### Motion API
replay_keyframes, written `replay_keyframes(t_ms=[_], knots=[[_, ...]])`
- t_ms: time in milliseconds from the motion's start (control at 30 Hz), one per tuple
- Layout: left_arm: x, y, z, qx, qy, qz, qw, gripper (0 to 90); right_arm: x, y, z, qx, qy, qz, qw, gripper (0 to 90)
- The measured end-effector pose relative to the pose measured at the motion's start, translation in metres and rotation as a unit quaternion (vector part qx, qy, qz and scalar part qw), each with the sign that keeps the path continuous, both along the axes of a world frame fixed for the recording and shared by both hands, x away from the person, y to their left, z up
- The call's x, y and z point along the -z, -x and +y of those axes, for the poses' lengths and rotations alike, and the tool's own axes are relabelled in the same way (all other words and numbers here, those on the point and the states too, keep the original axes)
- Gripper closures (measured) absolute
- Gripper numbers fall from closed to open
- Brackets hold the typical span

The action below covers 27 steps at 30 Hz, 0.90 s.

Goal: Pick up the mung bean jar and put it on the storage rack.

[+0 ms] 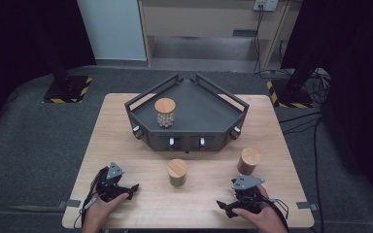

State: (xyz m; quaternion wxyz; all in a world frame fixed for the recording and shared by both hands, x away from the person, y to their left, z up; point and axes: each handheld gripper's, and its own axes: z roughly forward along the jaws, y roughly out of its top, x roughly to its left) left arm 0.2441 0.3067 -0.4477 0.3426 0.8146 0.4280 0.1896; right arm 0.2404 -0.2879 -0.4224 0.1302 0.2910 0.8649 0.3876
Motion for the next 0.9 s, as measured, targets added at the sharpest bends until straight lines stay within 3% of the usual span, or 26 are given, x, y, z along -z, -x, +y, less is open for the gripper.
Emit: replay_keyframes(t_ms=[900], knots=[[0.0,0.0,0.0,-0.001,0.0,0.001,1.0,0.8,-0.003,-0.021,0.046,-0.025,-0.018,-0.015,0.9994,4.6]])
